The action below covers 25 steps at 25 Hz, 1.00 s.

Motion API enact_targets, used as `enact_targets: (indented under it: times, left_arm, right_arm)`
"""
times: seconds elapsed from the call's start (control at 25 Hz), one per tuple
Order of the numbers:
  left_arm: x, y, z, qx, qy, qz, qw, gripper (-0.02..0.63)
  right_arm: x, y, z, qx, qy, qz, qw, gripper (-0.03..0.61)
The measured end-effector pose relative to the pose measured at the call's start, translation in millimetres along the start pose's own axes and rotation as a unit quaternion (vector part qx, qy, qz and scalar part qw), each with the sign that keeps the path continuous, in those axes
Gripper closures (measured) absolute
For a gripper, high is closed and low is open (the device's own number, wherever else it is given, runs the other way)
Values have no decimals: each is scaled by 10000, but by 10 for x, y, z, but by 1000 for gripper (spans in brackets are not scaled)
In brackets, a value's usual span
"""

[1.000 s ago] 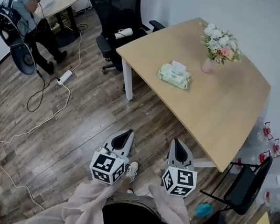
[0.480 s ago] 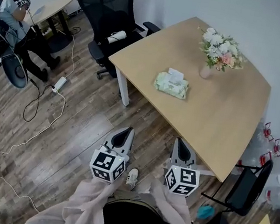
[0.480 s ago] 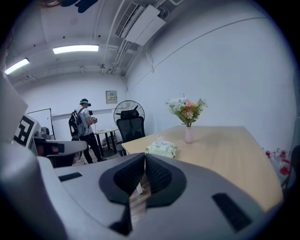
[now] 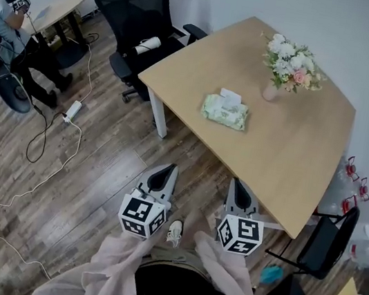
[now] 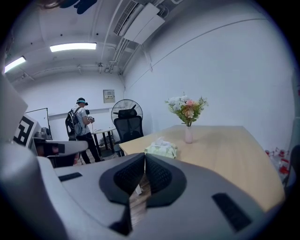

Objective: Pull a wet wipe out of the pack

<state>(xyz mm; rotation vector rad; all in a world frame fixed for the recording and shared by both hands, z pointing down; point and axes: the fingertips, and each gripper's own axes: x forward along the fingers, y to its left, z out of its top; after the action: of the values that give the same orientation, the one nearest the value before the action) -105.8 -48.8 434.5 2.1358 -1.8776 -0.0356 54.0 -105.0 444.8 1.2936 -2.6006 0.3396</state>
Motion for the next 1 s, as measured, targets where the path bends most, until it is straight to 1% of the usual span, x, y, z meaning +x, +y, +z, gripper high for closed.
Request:
enact_targets:
  times: [0.2,0.44,0.76,1.0]
  left_arm:
    - [-37,77,-23,5,24,45,10000,601]
    - [72,127,-17,-1,65,40,10000,601]
    - [353,187,68,18,90,-15,10000,601]
    - [668,258,123,45,163,-63,9998,601]
  right_arm:
    - [38,78,-33,-22,61,44,10000,566]
    - [124,19,-25,236,66,54,9997,566]
    - [367,-115,4,244,151,9,9996,566]
    - [633,-257,55,291,229,-10,9993,566]
